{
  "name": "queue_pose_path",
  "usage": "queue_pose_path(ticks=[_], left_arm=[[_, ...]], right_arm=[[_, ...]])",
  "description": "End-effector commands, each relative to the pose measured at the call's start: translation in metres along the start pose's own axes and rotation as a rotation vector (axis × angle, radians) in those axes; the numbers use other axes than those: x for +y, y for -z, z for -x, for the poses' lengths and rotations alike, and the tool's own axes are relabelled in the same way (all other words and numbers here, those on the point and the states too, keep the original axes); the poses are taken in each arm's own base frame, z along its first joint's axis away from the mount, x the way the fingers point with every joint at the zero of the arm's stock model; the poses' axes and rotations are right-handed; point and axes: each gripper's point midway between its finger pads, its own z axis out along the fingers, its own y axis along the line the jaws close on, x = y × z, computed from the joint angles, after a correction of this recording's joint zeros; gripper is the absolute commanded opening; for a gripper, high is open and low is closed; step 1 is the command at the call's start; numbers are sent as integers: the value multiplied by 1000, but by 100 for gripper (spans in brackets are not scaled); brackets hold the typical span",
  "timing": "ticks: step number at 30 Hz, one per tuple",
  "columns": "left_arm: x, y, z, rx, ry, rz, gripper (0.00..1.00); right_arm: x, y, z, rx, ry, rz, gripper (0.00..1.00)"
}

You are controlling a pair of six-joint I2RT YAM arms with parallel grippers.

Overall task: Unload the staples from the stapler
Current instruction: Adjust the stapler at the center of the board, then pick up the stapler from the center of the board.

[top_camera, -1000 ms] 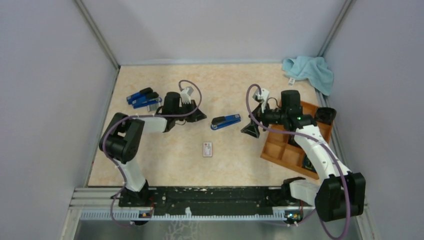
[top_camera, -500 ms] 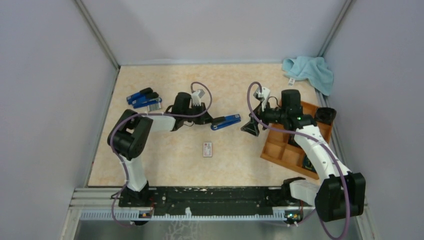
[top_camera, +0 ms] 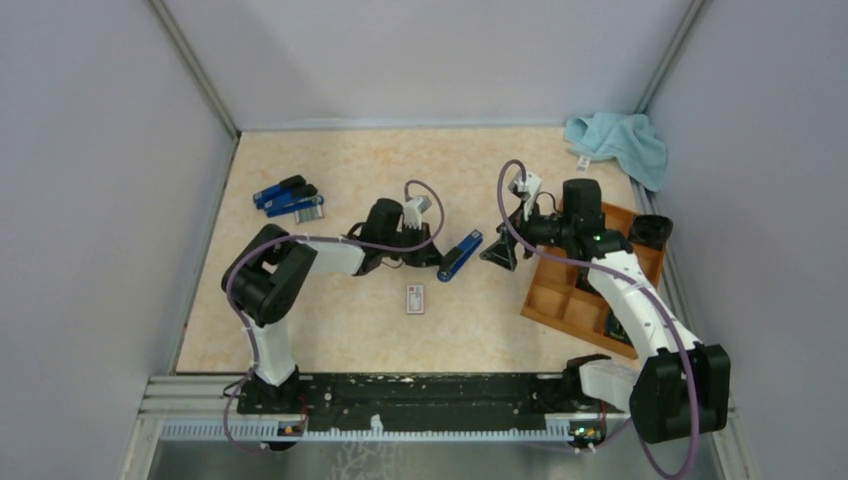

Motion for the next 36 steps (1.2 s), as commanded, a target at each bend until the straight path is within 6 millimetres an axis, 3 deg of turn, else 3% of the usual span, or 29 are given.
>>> queue_pose_path(ticks=[1,9,16,20,26,32,36], left_arm=[[-34,-2,-7,-15,-5,-65,11],[-74,-19,-30,3,-9,-139,12],[-91,-26,-38,-10,-9,-181,14],[-88,-23,-41,-22,-10,-155,15],[-79,6,-43,-73,-52,-85,16],[-83,51,-23,-205,-135,-37,25],[-81,89,-2,-351,-177,33,48]], right_arm=[[0,-5,9,-45,-24,20,89],[-14,-14,-2,-40,-135,-34,88],[-25,-20,-10,-40,-207,-81,87],[-35,-20,-16,-16,-214,-136,87],[-45,-19,-25,52,-168,-202,85],[-34,-38,-35,187,-78,-241,84],[-34,-45,-41,252,-55,-287,82]])
